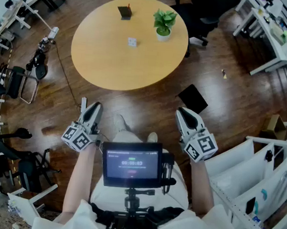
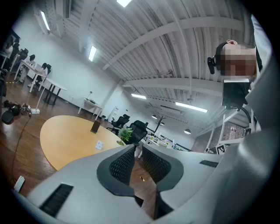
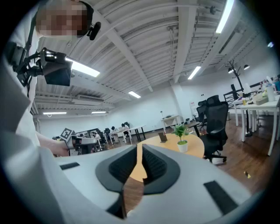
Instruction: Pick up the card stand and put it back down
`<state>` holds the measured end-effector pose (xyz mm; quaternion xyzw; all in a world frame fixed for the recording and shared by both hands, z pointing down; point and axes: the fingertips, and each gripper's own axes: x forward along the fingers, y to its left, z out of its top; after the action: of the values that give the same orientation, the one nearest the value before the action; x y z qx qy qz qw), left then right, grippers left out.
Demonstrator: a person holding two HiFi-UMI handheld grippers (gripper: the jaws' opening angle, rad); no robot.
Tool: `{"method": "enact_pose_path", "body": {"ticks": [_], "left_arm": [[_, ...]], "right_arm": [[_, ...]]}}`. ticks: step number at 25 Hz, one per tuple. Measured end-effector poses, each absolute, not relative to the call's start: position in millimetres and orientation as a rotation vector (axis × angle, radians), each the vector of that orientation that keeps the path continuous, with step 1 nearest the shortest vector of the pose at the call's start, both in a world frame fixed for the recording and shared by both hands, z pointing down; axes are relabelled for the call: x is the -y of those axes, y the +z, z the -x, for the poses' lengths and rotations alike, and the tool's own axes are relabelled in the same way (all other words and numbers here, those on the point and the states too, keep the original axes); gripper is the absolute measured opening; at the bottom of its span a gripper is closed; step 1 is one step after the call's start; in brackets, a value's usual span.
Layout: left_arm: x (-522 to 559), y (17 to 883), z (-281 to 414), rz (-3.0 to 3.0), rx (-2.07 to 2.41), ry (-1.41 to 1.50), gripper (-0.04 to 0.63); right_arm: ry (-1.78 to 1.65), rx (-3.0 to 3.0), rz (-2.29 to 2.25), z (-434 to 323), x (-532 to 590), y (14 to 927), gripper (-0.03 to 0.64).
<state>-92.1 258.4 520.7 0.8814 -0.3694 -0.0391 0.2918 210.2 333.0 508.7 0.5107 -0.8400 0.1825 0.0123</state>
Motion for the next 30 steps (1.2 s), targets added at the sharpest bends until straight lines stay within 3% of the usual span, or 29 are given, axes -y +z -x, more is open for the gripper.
{"method": "enact_pose_path", "body": {"ticks": [30], "left_arm": [[-65,550,175,-2.389,0.676,-0.050,0.052]], "right_arm": [[0.546,2.442,-1.775,-87,-177,507,0.052]]}}
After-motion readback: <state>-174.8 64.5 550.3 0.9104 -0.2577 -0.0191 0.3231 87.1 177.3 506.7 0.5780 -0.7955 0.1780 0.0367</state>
